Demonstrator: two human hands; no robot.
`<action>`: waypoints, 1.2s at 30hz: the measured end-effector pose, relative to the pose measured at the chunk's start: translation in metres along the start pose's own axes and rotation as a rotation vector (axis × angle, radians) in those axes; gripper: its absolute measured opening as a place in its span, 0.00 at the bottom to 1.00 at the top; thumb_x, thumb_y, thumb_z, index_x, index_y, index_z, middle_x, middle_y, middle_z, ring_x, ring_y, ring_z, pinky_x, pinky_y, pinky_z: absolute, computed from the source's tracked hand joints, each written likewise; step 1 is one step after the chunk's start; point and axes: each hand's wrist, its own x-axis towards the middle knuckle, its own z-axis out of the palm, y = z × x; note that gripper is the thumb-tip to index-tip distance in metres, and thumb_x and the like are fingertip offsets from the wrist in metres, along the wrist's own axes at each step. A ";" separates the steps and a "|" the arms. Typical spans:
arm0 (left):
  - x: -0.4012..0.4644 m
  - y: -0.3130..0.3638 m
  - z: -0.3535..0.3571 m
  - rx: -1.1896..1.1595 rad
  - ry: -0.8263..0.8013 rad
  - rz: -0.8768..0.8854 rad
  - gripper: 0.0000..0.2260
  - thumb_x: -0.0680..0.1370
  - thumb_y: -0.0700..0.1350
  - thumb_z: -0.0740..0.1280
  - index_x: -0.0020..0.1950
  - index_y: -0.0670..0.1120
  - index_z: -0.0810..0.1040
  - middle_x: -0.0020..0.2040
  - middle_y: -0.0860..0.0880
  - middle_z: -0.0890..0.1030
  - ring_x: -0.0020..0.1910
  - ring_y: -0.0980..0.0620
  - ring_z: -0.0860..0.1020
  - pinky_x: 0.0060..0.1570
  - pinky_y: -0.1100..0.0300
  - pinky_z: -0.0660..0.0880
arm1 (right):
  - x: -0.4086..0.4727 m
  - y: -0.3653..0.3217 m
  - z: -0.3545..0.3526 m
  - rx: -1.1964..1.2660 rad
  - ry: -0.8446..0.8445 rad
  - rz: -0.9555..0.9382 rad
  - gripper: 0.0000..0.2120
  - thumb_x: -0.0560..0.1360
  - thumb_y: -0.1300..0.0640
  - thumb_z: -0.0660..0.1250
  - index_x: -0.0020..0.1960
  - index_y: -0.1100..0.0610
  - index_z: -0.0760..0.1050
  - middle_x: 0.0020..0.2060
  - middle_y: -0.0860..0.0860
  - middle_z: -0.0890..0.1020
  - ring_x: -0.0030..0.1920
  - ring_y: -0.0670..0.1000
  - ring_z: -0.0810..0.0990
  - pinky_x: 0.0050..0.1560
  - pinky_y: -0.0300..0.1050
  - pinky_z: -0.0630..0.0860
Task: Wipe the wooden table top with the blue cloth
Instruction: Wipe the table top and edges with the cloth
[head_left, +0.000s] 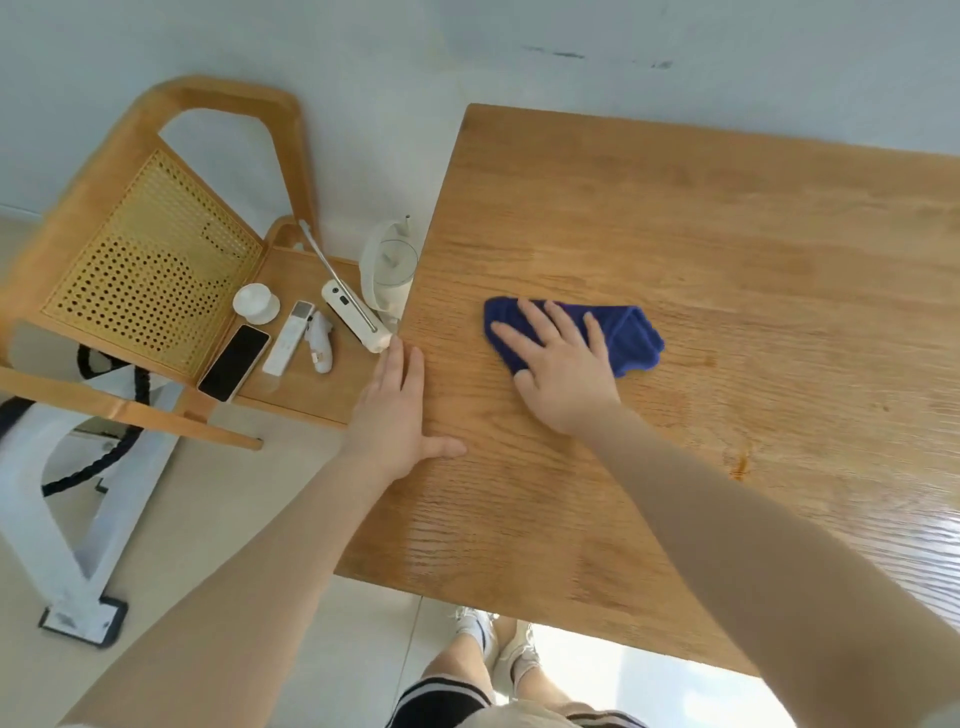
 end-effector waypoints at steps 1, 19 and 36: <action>0.000 -0.001 0.001 0.004 -0.008 0.006 0.56 0.66 0.66 0.69 0.76 0.42 0.36 0.76 0.43 0.34 0.76 0.47 0.38 0.75 0.50 0.47 | 0.013 0.008 -0.005 0.014 0.023 0.088 0.26 0.77 0.50 0.51 0.74 0.40 0.53 0.76 0.47 0.51 0.75 0.52 0.47 0.71 0.62 0.38; 0.038 0.048 -0.010 0.182 -0.015 0.344 0.56 0.63 0.67 0.71 0.77 0.43 0.43 0.78 0.45 0.42 0.76 0.47 0.43 0.74 0.52 0.45 | 0.003 0.039 -0.004 0.083 0.137 0.382 0.25 0.75 0.50 0.51 0.72 0.39 0.58 0.76 0.47 0.55 0.75 0.52 0.49 0.71 0.59 0.39; 0.036 0.052 -0.012 0.163 -0.018 0.318 0.56 0.63 0.65 0.72 0.77 0.43 0.44 0.78 0.45 0.42 0.77 0.47 0.43 0.73 0.54 0.44 | 0.009 0.045 -0.011 0.067 0.085 0.331 0.26 0.75 0.50 0.51 0.73 0.40 0.57 0.76 0.48 0.54 0.75 0.52 0.49 0.72 0.59 0.42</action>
